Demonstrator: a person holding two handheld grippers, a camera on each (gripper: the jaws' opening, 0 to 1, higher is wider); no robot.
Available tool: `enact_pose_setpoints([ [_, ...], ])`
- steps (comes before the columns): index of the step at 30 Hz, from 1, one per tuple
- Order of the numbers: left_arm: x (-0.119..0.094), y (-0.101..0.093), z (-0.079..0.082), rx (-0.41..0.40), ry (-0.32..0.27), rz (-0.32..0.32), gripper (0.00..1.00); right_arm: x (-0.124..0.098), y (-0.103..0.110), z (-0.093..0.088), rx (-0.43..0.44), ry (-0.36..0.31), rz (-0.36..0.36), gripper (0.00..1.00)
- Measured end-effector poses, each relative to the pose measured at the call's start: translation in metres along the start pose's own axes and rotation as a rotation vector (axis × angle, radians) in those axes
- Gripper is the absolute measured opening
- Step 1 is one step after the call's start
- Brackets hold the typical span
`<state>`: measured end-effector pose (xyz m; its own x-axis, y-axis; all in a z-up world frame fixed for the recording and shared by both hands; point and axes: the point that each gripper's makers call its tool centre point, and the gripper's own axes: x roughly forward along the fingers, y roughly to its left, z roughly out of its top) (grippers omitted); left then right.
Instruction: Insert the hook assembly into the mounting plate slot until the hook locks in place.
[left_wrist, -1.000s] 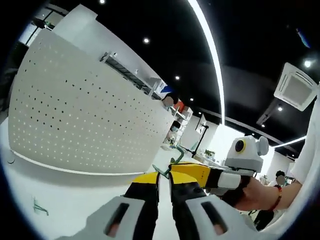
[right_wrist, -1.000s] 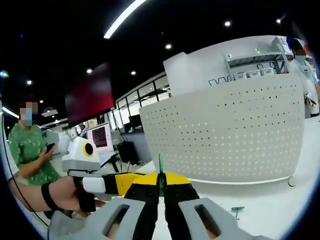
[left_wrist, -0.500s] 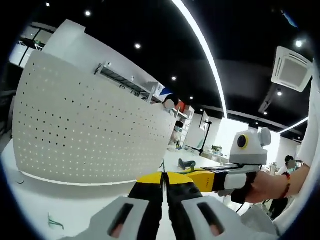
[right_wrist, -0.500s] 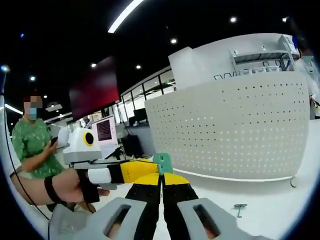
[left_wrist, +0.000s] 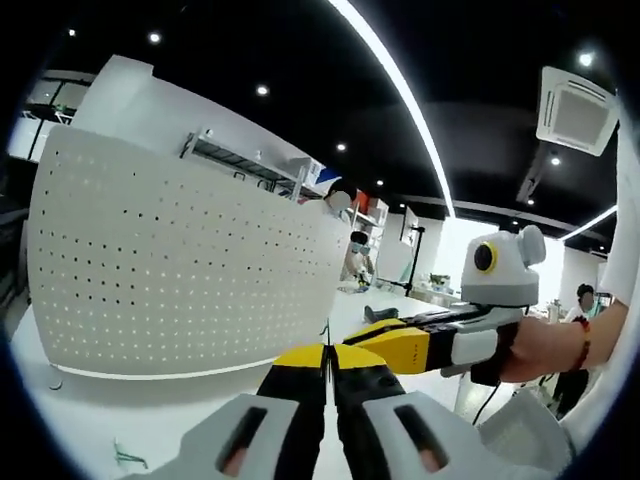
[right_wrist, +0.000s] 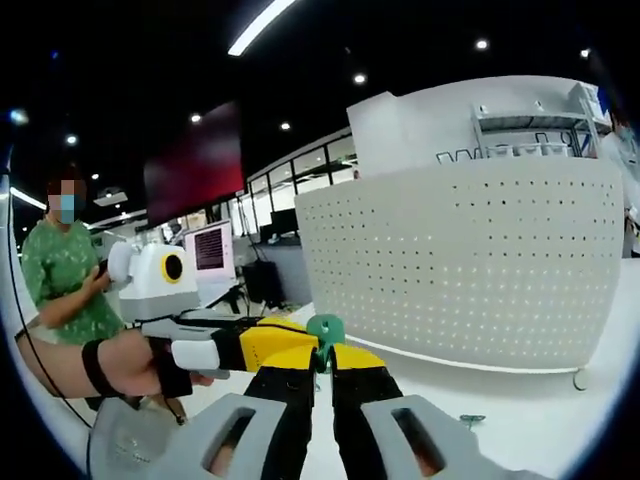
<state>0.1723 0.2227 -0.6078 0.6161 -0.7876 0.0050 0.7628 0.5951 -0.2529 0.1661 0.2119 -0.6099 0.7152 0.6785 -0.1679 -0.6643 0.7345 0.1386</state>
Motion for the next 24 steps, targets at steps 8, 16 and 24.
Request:
enact_pose_setpoints([
  [8,0.001,-0.005,0.001,0.075,0.011,-0.008,0.02,-0.001,-0.003,-0.005,-0.011,0.032,-0.018,0.01],
  [16,0.002,-0.004,-0.003,0.094,0.030,-0.001,0.02,0.000,-0.005,-0.010,-0.025,0.071,-0.026,0.00],
  [24,0.000,-0.003,0.000,0.064,0.010,-0.005,0.03,-0.002,-0.013,-0.004,-0.056,0.069,-0.054,0.00],
])
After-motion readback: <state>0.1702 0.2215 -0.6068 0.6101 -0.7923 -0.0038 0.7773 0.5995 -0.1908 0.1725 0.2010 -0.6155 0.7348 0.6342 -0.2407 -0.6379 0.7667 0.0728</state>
